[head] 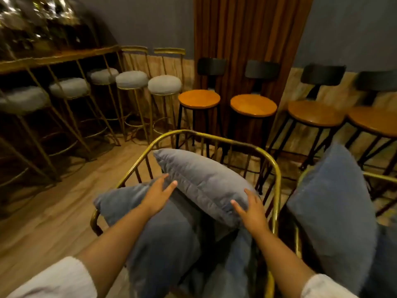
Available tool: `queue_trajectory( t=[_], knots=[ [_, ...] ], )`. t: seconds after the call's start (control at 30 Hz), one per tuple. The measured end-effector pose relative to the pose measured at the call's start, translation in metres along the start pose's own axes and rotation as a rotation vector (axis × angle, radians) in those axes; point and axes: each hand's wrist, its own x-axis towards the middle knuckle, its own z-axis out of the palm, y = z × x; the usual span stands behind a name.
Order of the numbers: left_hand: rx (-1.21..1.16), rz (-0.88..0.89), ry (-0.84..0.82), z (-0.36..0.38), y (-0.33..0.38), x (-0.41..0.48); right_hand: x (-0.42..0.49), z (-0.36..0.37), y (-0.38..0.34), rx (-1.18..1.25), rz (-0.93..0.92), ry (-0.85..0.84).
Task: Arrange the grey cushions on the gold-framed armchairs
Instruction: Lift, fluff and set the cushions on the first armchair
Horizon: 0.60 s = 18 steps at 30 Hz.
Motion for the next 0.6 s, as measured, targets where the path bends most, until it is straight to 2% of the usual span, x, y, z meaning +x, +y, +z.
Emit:
queue_trajectory(
  t=[0.1,0.2,0.27,0.33,0.47,0.6],
  knots=[
    [-0.13,-0.133,0.019,-0.018,-0.023,0.062,0.008,0.039,0.012,0.186,0.346,0.299],
    [-0.196,-0.235,0.001,-0.029,-0.043,0.123,0.011,0.057,0.018,0.346,0.513,0.458],
    [-0.176,-0.255,-0.004,-0.032,-0.054,0.156,0.02,0.056,0.014,0.358,0.486,0.593],
    [-0.149,-0.229,-0.029,-0.035,-0.058,0.184,0.032,0.055,0.004,0.387,0.392,0.647],
    [-0.163,-0.351,-0.132,-0.031,-0.055,0.227,0.061,0.054,-0.016,0.399,0.182,0.619],
    [-0.201,-0.267,-0.199,-0.018,-0.052,0.275,0.084,0.055,-0.001,0.305,0.034,0.499]
  ],
)
